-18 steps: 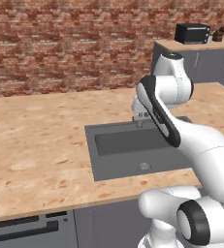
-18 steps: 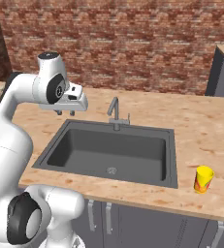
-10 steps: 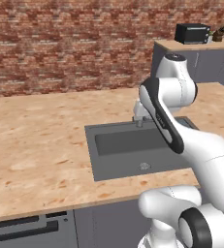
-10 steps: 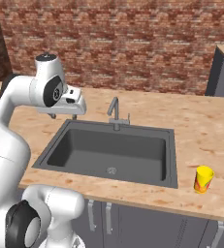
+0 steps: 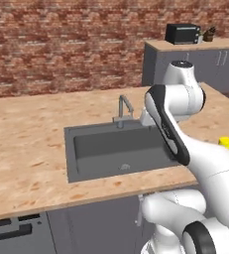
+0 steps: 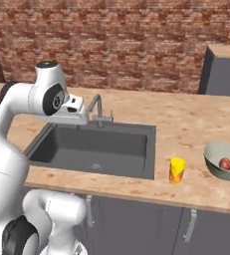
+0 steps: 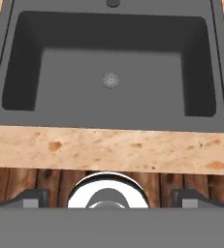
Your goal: Move the cup from next to the sink to the open cabinet. Then, move the bowl with the peach to the fridge to clear the area for faucet cleaning.
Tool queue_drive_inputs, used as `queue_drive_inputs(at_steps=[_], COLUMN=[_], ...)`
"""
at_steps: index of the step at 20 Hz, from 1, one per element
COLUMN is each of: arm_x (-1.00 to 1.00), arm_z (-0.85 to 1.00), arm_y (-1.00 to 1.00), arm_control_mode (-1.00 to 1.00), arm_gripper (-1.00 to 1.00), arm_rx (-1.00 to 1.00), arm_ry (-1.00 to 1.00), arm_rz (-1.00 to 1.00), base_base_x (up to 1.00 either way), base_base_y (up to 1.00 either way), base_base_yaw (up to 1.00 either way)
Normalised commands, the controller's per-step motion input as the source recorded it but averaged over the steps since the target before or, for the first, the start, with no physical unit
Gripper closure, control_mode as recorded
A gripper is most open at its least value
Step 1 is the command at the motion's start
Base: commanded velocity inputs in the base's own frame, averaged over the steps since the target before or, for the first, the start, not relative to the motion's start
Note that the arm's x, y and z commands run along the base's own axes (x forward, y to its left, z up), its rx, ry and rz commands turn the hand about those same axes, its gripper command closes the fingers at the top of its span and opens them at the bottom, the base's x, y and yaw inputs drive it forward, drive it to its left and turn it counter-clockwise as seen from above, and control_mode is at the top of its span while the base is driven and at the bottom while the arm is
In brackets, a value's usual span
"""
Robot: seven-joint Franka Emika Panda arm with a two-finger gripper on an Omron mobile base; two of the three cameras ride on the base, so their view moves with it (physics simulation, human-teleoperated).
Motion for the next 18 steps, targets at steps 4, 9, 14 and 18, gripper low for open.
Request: queue_drive_inputs(at_steps=[4, 9, 14, 18], arm_x=[0.0, 0.0, 0.0, 0.0], arm_z=[0.0, 0.0, 0.0, 0.0], arm_y=[0.0, 0.0, 0.0, 0.0], arm_control_mode=[1.0, 1.0, 1.0, 1.0], arm_gripper=[-1.0, -1.0, -1.0, -1.0], arm_rx=[0.0, 0.0, 0.0, 0.0], arm_ry=[0.0, 0.0, 0.0, 0.0], arm_rz=[0.0, 0.0, 0.0, 0.0], base_base_x=[-0.05, 0.0, 0.0, 0.0], base_base_y=[-1.0, -1.0, -1.0, -1.0], base_base_yaw=[-0.14, -0.14, -0.11, -0.08])
